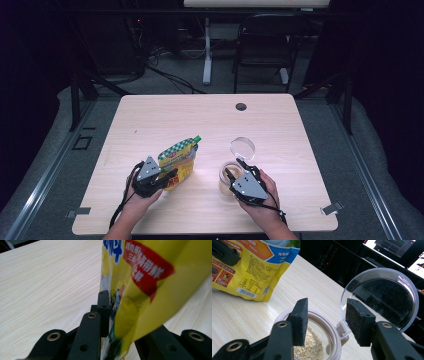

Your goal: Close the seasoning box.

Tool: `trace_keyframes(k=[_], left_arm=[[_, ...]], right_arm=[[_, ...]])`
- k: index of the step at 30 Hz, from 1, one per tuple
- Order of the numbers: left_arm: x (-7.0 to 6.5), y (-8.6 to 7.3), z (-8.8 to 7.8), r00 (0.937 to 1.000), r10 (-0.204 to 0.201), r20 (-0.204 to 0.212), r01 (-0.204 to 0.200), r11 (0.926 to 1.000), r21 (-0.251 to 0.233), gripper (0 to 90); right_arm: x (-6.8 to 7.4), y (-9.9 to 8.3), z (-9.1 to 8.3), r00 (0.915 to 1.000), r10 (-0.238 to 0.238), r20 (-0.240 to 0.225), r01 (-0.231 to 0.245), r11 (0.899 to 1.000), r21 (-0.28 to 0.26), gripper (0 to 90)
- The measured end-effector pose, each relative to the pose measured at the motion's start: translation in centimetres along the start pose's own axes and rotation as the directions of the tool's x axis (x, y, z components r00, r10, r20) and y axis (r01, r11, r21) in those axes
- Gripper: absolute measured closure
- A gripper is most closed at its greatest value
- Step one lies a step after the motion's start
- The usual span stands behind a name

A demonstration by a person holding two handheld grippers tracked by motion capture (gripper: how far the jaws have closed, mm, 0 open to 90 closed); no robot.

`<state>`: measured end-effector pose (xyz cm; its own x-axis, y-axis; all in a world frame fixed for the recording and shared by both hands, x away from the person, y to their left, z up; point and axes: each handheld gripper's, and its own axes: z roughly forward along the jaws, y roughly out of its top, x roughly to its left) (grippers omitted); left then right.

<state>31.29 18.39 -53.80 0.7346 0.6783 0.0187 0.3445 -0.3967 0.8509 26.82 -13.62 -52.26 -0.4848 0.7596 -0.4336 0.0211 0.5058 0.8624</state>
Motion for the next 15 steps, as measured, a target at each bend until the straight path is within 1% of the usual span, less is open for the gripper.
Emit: trace_keyframes(k=[3,5,6,7,8,11,12,15], left_arm=[[0.13,-0.11,-0.17,1.0,-0.007,0.006,0.007,0.9999,-0.008,77.7],[0.24,-0.24,-0.32,0.9999,-0.011,0.007,0.011,0.9999,-0.009,72.0],[0.34,-0.44,-0.44,0.9996,-0.02,0.02,0.02,0.9997,-0.013,70.6],[0.34,-0.44,-0.44,0.9996,-0.02,0.02,0.02,0.9997,-0.013,68.3],[0.37,-0.59,-0.61,0.9991,-0.027,0.034,0.028,0.9995,-0.015,66.6],[0.38,-0.73,-0.7,0.9988,-0.033,0.035,0.034,0.9992,-0.021,62.8],[0.41,-0.84,-0.84,0.9983,-0.044,0.038,0.045,0.9986,-0.026,61.5],[0.43,-0.93,-0.96,0.9977,-0.052,0.044,0.054,0.998,-0.034,57.3]], right_arm=[[-0.02,0.0,-0.01,1.0,0.001,-0.001,-0.001,1.0,0.003,52.7],[-0.01,0.0,-0.02,1.0,0.002,-0.003,-0.002,1.0,0.002,52.7],[0.01,0.0,-0.01,1.0,0.002,-0.004,-0.002,1.0,0.0,52.7],[0.01,0.0,-0.01,1.0,0.002,-0.004,-0.002,1.0,0.0,52.7],[0.01,0.01,-0.01,1.0,0.001,-0.005,-0.001,1.0,0.001,52.8],[0.01,0.0,-0.01,1.0,0.003,-0.005,-0.003,1.0,0.0,52.8],[-0.01,0.01,0.0,1.0,0.003,-0.007,-0.003,1.0,0.002,52.8],[0.01,0.02,0.02,1.0,0.005,-0.007,-0.005,1.0,0.002,52.8]])
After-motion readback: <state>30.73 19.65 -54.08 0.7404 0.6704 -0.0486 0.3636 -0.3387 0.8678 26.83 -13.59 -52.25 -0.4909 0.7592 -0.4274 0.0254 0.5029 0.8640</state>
